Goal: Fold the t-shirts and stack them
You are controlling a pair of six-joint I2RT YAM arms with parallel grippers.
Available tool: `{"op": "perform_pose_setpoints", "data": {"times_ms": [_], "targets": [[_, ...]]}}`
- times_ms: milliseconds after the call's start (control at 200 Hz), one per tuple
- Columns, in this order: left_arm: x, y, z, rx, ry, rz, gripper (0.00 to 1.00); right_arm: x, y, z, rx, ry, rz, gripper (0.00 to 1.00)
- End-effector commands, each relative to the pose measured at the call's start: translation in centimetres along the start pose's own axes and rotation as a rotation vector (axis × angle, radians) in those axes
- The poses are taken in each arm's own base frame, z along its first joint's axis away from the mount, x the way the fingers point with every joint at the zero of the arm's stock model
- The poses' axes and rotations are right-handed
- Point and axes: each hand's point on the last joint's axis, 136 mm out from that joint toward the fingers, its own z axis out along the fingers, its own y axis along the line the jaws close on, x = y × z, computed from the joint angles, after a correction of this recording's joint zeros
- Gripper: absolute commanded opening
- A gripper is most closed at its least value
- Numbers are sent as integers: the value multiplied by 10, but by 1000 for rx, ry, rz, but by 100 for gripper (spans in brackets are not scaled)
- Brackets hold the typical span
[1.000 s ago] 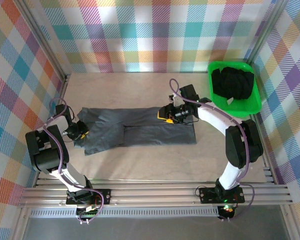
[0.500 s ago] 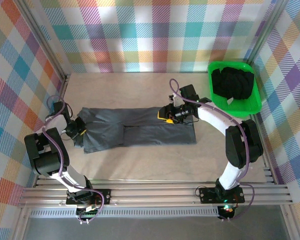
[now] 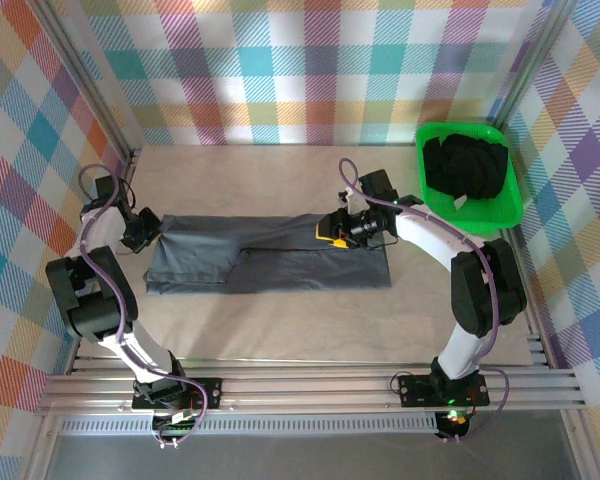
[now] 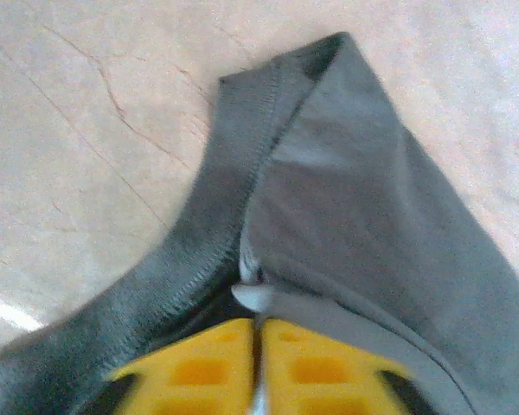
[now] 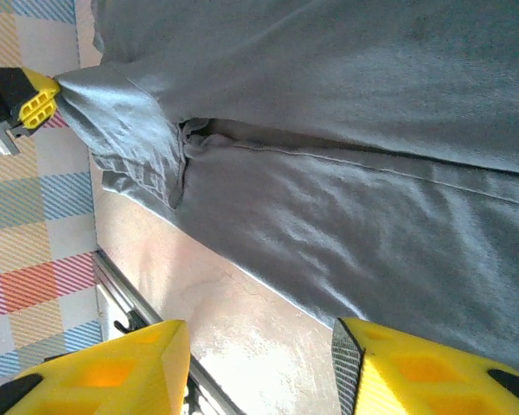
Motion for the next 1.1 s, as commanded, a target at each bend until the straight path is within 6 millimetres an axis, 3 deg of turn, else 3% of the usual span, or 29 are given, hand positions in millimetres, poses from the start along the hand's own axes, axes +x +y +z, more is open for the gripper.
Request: {"op": "perform_pose_setpoints", "data": {"times_ms": [0,95,215,255,315,450,510,610,725,810,940,1095], "targets": [[4,18,11,-124,62,-14,32,-1,3,-9,29,-18,-37,48],[-3,28,5,-207,24,-32,43,-4,-7,-13,76,-36,-26,47],[-9,35,-34,-315,-106,-60,43,-17,-28,-24,170,-73,6,45],[-3,33,-43,-296,-129,-84,41,-22,-38,-27,215,-86,13,44],[19,14,-46,-238,-113,-107,38,-31,-55,-28,293,-99,6,43],[91,-4,-23,-126,33,-293,23,-53,-97,-21,506,-57,-11,35],[114,-11,-11,-112,59,-342,20,-62,-114,-15,586,-26,-6,30],[131,-28,6,-107,90,-382,19,-74,-133,-4,653,11,-21,28],[138,-31,24,-170,127,-433,19,-83,-156,2,742,39,-18,26],[133,-30,36,-226,120,-428,19,-76,-173,2,784,84,39,25],[127,-35,61,-295,173,-383,17,-47,-189,-8,853,118,130,24],[110,-86,93,-254,217,-224,13,9,-194,-29,876,113,299,26]]}}
